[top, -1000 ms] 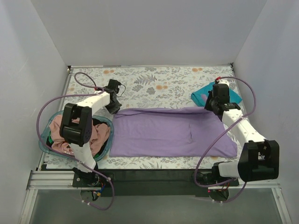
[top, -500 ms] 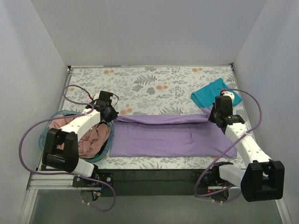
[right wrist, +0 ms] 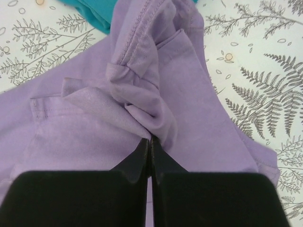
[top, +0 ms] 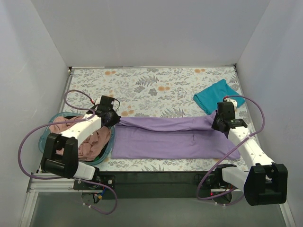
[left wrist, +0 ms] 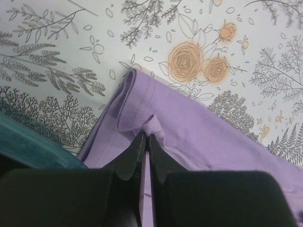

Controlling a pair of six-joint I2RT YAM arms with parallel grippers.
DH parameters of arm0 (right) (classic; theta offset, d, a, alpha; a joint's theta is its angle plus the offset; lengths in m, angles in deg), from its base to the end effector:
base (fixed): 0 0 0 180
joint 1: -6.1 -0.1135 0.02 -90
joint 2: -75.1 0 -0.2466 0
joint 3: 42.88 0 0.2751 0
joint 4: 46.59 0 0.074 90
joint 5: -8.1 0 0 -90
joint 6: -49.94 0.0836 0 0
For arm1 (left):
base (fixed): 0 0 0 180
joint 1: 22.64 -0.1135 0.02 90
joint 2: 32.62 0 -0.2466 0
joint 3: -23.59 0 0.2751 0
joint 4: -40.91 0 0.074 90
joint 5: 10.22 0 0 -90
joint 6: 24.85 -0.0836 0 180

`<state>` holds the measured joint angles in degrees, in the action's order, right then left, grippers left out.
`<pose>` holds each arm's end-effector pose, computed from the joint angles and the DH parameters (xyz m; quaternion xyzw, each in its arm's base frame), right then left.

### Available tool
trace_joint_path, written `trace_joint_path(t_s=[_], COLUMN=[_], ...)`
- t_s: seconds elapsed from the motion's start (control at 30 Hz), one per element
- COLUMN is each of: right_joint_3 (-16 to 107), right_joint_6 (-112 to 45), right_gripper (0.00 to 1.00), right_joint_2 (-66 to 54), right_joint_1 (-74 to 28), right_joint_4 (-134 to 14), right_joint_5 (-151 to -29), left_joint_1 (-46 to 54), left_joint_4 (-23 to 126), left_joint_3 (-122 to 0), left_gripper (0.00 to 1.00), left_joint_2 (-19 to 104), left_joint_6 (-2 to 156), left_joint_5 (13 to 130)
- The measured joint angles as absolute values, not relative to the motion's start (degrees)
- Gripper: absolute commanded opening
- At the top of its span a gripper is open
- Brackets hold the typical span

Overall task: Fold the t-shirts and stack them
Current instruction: Fold the tshirt

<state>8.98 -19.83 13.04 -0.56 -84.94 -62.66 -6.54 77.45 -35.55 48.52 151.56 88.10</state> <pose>0.2778 0.0047 0.1680 0.1677 0.9087 -0.0709 0.3757 0.3097 -0.0768 0.1204 -0.5688 0.7736 -0.1672 0.2237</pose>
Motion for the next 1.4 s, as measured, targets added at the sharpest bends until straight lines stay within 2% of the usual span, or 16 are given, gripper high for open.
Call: trace_joint_path(t_s=[0.13,0.2,0.23,0.27,0.33,0.37,0.4,0.6,0.7,0.77,1.03,1.13,1.17,1.23,1.27,1.4], right_joint_3=[7.4,6.9,6.7,6.3,5.0,4.3,3.6,4.2,7.6,9.9,14.9,15.7,16.0,16.4,16.5,16.5], right_joint_6=[-18.7,-17.3,-16.4,-15.6,-13.6,-12.8,-12.2,-11.4,-12.2,-13.1,-16.3,-16.8,-16.9,-16.9,-16.5,-14.7], right_gripper=[0.02,0.08,0.12,0.28,0.44,0.55,0.59,0.69,0.61,0.65,0.63,0.54,0.42,0.31,0.18,0.05], right_joint_2=[13.0,13.0,13.0,13.0,13.5,13.9,14.4,17.6,18.3,18.1,6.9,1.0,-0.9,-4.1,-5.3,-5.9], right_joint_1=[-0.5,-0.5,-0.5,-0.5,-0.4,-0.4,-0.4,-0.4,-0.4,-0.8,-6.7,-7.2,-7.2,-7.2,-7.2,-7.2], right_joint_4=[-85.4,-86.1,-86.4,-86.5,-87.0,-87.5,-88.2,-92.1,-93.0,-92.6,-88.6,-87.9,-87.7,-87.6,-87.6,-88.2], right_joint_5=[-63.8,-64.5,-64.7,-65.2,-66.0,-66.4,-66.9,-67.2,-67.1,-67.1,-65.0,-63.6,-62.9,-61.1,-60.2,-55.9], left_joint_1=[-6.4,-6.3,-6.3,-6.2,-6.2,-6.2,-5.9,-3.2,-1.6,-0.7,2.5,3.8,4.3,5.0,5.3,5.7], left_joint_4=[79.7,81.6,82.4,83.0,84.5,85.0,85.3,86.5,86.5,86.4,86.3,85.9,85.9,85.7,85.4,84.3], left_joint_3=[-35.7,-36.2,-36.5,-36.7,-36.7,-36.7,-36.9,-39.9,-42.7,-44.4,-50.0,-50.7,-50.7,-50.7,-50.5,-48.5], left_gripper=[0.04,0.33,0.38,0.40,0.50,0.51,0.52,0.57,0.64,0.75,0.79,0.80,0.80,0.80,0.80,0.80], left_joint_2=[48.7,49.4,49.7,49.8,49.8,49.8,49.8,49.8,50.3,51.2,56.8,58.7,59.3,60.7,61.4,63.6], left_joint_6=[153.3,154.2,154.9,155.5,156.0,156.5,156.5,156.5,156.5,156.4,156.6,156.7,156.8,156.9,157.0,157.2], left_joint_5=[89.3,89.9,90.0,90.2,90.8,90.6,90.7,90.7,90.7,90.7,90.4,89.9,89.6,89.2,88.9,88.2])
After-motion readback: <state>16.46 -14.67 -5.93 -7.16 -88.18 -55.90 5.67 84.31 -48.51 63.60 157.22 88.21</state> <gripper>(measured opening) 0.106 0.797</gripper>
